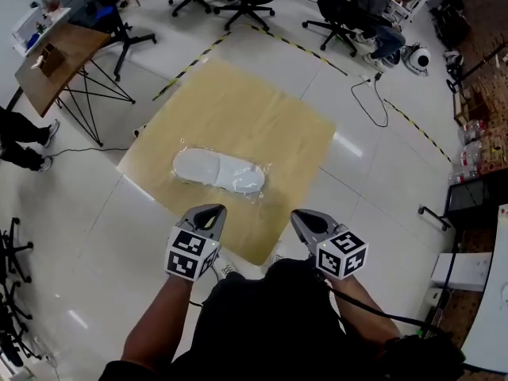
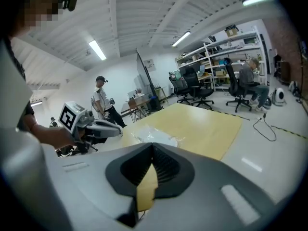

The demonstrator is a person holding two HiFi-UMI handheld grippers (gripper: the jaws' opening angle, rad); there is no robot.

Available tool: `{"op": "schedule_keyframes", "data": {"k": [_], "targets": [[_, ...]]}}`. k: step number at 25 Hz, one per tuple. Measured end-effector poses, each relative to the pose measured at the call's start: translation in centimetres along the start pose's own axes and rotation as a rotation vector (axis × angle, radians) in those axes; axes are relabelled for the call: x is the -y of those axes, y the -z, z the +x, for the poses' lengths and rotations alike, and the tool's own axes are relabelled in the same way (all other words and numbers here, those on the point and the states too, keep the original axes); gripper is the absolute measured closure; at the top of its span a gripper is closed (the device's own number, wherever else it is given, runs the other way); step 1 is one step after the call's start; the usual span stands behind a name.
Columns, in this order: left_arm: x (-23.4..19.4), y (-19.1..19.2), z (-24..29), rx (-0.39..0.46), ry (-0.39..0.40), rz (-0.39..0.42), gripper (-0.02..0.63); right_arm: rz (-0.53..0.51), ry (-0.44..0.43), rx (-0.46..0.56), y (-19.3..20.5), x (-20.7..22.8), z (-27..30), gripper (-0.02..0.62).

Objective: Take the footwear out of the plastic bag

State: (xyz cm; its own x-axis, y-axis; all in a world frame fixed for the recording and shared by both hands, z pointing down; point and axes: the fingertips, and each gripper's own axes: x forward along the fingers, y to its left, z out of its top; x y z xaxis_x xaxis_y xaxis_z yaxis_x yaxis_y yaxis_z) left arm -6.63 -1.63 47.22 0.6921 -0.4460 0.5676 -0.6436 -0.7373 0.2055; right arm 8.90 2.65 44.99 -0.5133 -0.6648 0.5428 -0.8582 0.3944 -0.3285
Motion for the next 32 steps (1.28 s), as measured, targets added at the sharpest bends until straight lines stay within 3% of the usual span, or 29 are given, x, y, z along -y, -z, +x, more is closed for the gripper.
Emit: {"op": "schedule_keyframes", "data": {"k": [4, 9, 12, 15, 20, 24, 32], "targets": [[-3.0, -0.6, 3.9, -0.048, -0.03, 0.064, 0.597, -0.06, 0.03, -0.042, 0.4, 2.7, 1.5, 0.592], [-6.2, 0.2, 10.2, -0.231, -0.055, 0.135, 0.58, -0.218, 0.006, -0.104, -0.6, 6.4, 5.4, 0.592], [-7.4, 1.5, 13.7, -0.343, -0.064, 0.137, 0.575, -0.282, -0.008, -0.152, -1.1, 9.4, 8.2, 0.592], [-7.9, 4.1, 15.5, -0.421, -0.063, 0.097, 0.575, -0.276, -0.04, -0.162, -1.6, 10.7, 11.6, 0.592], [-7.6, 5.2, 15.3, -0.358, -0.103, -0.022, 0.58, -0.296, -0.104, -0.224, 0.5, 10.7, 16.2, 0.592], [-7.8, 5.8, 15.5, -0.397, -0.106, -0.008, 0.58, -0.389, -0.104, -0.301, 3.4, 11.1, 17.7, 0.592], [-8.4, 6.2, 15.1, -0.435, -0.127, -0.016, 0.581, -0.487, -0.081, -0.368, 5.5, 14.6, 17.3, 0.592]]}}
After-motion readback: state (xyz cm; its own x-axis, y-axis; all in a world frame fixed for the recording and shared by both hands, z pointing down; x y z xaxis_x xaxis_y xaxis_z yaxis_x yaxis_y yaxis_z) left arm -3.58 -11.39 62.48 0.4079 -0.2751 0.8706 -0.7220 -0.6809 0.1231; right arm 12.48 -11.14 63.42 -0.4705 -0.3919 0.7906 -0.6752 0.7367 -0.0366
